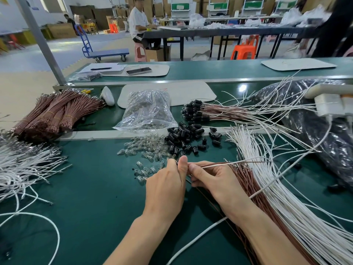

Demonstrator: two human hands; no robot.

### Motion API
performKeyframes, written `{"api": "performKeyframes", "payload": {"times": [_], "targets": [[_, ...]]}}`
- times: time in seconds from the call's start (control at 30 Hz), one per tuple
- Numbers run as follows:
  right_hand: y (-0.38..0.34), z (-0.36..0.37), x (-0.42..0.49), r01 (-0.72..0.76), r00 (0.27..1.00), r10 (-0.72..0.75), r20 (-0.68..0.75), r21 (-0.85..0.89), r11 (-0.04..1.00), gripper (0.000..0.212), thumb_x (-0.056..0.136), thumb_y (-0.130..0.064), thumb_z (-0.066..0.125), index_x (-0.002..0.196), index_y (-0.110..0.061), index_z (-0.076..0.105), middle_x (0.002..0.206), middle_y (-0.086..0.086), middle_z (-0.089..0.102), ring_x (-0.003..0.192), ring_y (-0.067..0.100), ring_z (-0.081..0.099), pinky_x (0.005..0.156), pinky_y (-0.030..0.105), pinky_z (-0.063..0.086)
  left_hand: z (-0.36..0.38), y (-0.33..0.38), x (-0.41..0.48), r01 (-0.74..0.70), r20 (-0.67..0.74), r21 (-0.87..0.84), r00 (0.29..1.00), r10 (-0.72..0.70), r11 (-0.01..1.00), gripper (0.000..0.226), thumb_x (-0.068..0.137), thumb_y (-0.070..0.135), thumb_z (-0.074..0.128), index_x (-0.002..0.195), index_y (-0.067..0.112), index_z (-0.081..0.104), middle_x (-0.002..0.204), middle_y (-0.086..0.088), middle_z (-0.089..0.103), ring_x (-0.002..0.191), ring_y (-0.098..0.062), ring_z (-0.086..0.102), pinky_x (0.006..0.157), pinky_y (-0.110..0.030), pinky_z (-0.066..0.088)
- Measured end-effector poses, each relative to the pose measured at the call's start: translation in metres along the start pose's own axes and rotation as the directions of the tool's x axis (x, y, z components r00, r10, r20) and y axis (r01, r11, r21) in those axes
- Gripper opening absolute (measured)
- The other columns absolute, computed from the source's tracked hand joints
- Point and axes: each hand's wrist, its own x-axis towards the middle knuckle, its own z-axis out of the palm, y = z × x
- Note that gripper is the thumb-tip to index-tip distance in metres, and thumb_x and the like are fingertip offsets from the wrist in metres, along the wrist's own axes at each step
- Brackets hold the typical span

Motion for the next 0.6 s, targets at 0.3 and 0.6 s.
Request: {"api": "performKeyframes", "payload": {"times": [0.3, 0.6], "targets": [[-0.0018, -0.002, -0.0009, 0.007, 1.0, -0.006, 0.03, -0.021, 1.0, 0.017, 0.097, -0.021, 0.066, 0.102, -0.025, 0.081, 0.098, -0.002, 0.079, 0.085, 0.004, 0.068, 0.076, 0.018, 0.054, -0.0004, -0.002, -0.0012, 0.009, 0.012, -0.029, 1.0, -0.009, 1.0, 0.055, 0.09, 0.063, -0.007, 0.076, 0.028, 0.033, 0.063, 0.006, 0.049, 0.071, -0.028, 0.059, 0.067, -0.041, 0.039], [-0.0071, -0.0032, 0.0036, 0.016, 0.998, 0.002, -0.064, 0.282, 0.959, 0.019, 0.078, -0.029, 0.074, 0.093, -0.019, 0.082, 0.089, 0.004, 0.076, 0.07, 0.008, 0.065, 0.069, 0.02, 0.056, -0.0061, -0.0054, 0.0012, -0.004, -0.161, -0.543, 0.982, -0.1, 0.84, 0.046, 0.098, 0.07, 0.025, 0.082, 0.031, 0.045, 0.067, 0.005, 0.057, 0.054, -0.011, 0.048, 0.055, -0.04, 0.041]]}}
